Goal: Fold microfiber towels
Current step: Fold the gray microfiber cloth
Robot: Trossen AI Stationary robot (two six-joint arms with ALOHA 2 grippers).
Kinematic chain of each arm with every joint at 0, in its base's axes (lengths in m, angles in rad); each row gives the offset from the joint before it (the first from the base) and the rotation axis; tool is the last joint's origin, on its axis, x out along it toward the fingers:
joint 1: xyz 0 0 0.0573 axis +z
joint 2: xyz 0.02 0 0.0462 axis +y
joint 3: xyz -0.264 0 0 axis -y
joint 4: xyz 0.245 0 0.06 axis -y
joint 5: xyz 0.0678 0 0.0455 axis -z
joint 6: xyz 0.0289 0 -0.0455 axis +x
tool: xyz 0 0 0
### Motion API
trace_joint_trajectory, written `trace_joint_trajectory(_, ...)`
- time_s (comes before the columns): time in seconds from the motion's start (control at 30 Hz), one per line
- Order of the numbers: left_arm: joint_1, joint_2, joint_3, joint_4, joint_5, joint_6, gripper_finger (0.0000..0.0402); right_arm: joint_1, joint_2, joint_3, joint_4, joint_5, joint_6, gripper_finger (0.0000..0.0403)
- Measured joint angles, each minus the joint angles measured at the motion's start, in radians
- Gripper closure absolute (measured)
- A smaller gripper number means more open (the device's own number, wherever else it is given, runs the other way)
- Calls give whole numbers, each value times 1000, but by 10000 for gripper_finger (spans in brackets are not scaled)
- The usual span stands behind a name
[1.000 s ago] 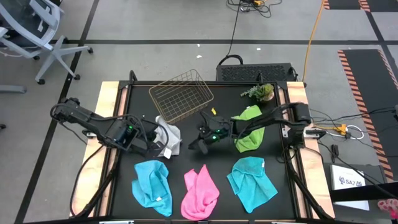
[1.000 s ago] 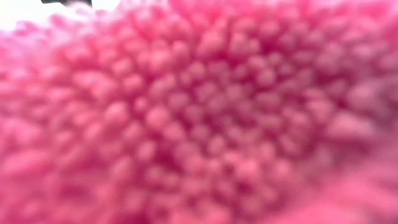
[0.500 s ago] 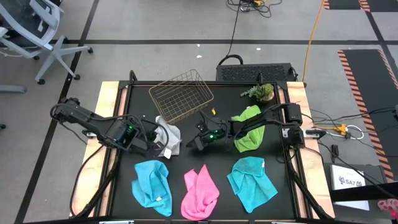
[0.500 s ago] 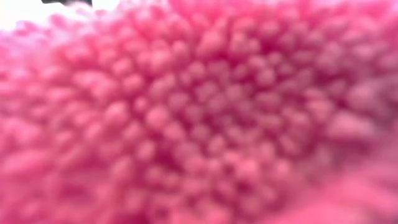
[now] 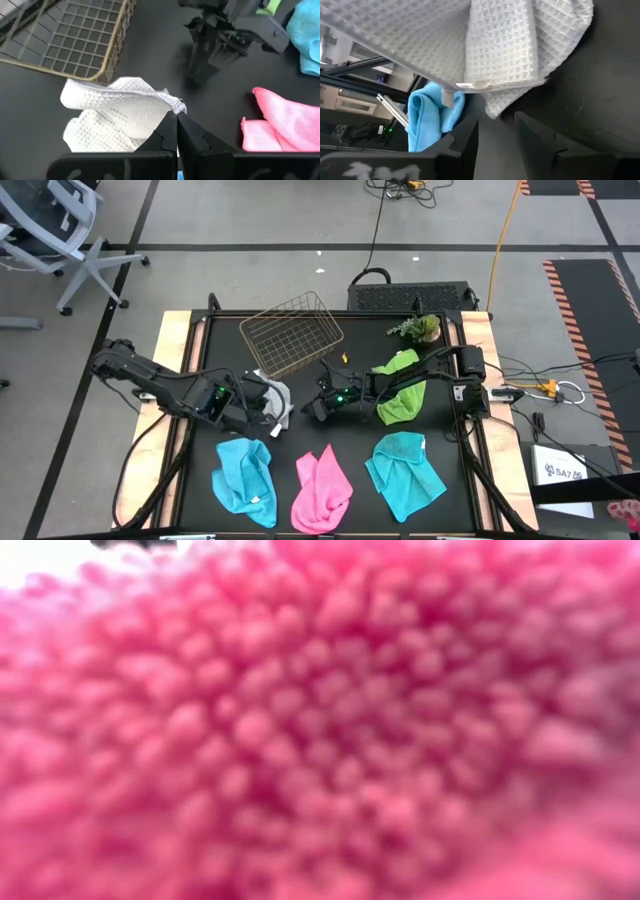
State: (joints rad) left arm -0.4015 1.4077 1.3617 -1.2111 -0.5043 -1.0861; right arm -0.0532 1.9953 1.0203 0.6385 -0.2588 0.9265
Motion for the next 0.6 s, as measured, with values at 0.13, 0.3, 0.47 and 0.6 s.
trace_joint_trajectory(0.13, 0, 0, 0, 2, 7, -15, 402, 1, 28, 0, 39, -4, 49, 282)
trace_joint_trajectory(0.3, 0, -1, 0, 3, 7, -5, 402, 6, 126, 78, 81, -58, 115, 282)
trace_joint_trajectory(0.47, 0, 0, 0, 11, 7, 4, 402, 9, 198, 185, 74, -114, 124, 282)
trace_joint_trajectory(0.6, 0, 0, 0, 11, 8, 8, 402, 5, 210, 227, 2, -136, 90, 282)
